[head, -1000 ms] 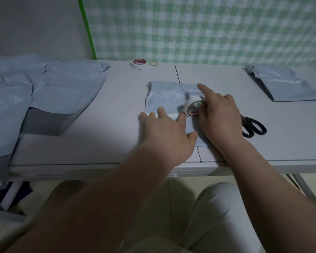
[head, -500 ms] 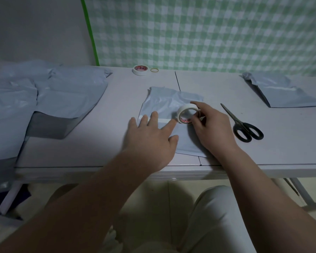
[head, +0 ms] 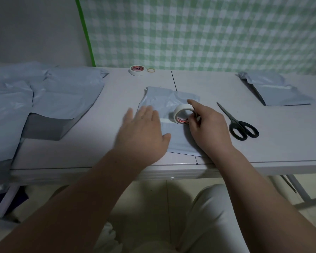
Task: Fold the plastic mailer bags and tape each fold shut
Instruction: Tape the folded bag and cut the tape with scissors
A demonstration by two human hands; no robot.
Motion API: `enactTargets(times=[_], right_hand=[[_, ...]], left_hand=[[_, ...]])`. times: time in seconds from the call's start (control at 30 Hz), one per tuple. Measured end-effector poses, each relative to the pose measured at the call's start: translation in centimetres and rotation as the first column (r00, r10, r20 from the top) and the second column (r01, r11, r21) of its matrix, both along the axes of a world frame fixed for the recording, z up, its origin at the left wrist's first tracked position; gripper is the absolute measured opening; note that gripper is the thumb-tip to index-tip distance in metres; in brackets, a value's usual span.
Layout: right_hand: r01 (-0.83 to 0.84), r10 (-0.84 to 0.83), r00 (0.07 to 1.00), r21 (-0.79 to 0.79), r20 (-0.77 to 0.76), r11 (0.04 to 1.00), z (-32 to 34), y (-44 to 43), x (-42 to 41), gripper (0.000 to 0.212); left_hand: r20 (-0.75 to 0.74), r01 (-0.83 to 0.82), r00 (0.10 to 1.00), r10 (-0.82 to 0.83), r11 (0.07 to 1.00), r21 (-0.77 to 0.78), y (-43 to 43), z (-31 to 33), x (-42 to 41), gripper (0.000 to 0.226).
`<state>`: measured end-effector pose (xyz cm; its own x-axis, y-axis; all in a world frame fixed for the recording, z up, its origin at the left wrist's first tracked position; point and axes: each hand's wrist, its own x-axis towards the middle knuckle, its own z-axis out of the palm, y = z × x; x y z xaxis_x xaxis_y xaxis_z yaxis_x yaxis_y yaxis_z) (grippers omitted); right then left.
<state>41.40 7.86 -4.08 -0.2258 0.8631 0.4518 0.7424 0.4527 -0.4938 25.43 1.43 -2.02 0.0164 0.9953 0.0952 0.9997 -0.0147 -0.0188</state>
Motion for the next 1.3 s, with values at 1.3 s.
enactTargets(times=[1.3], right_hand=[[0.023,-0.116,0.935,0.272,0.334,0.962,1.8,-0.2,2.7,0.037]], left_hand=[[0.124,0.153,0.983,-0.137,0.980,-0.124,0.3,-1.1,1.4,0.060]])
